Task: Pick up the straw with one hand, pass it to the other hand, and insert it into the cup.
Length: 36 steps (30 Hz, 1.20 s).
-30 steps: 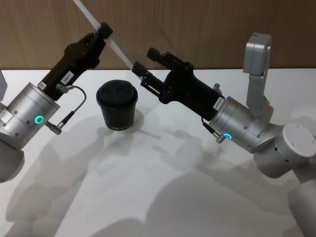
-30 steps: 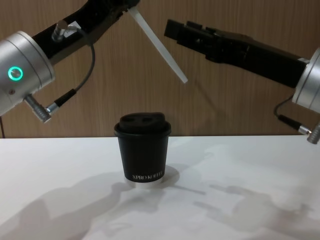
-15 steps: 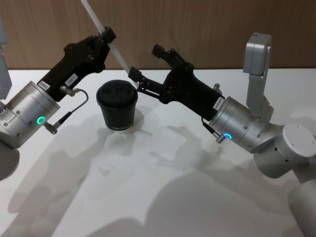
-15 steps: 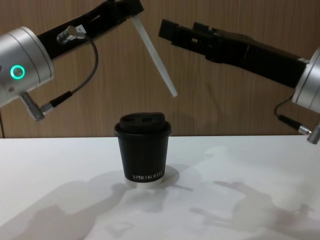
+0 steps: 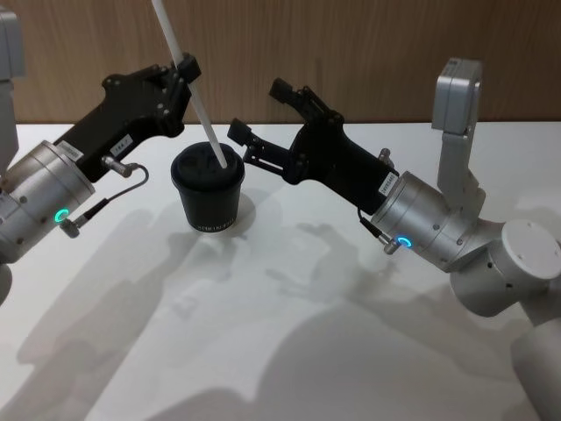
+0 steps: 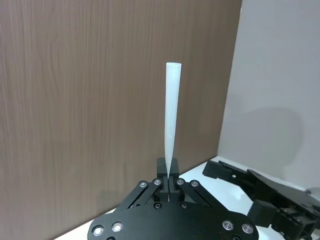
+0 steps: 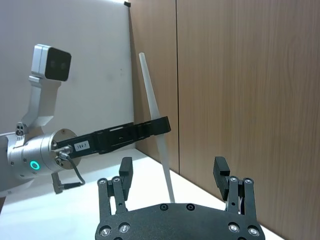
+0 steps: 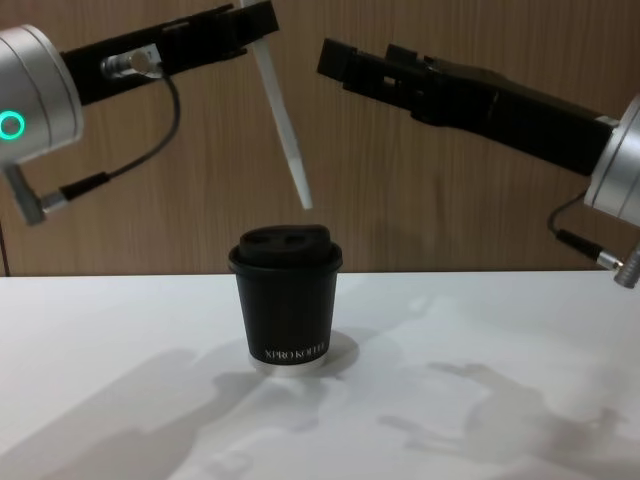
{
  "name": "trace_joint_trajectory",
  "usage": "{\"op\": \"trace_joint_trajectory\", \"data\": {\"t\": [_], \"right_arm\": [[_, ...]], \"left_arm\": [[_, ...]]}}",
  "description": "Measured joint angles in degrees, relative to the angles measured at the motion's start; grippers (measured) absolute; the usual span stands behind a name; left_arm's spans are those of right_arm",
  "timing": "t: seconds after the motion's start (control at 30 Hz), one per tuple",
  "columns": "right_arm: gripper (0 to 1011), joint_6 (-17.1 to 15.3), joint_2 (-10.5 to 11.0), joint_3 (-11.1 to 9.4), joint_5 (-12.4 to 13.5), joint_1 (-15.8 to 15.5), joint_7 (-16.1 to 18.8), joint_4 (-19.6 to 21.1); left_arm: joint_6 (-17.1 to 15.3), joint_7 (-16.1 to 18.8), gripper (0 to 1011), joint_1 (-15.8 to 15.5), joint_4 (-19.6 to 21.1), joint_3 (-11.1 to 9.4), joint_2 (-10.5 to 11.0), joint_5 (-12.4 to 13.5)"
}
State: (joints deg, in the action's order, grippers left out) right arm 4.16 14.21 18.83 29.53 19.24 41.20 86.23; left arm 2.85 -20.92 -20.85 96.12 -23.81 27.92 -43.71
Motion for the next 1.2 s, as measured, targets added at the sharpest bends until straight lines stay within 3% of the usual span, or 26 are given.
{"op": "trace_joint_trajectory", "data": {"t": [0.23,0.53,1.2], "right_arm": [[1001,0.0,0.0,0.0,0.0,0.0,0.0,0.0],[1001,0.0,0.0,0.0,0.0,0.0,0.0,0.0],[1001,0.0,0.0,0.0,0.0,0.0,0.0,0.0]], "left_arm": [[-1.12,2.21,6,1.07,2.92,0.93,1.92,2.39],[-1.82,3.93,5,1.91,4.05,1.81,2.87,4.2],[-1.77,5.31,6,0.7,-0.02,1.27,1.16,8.11]]}}
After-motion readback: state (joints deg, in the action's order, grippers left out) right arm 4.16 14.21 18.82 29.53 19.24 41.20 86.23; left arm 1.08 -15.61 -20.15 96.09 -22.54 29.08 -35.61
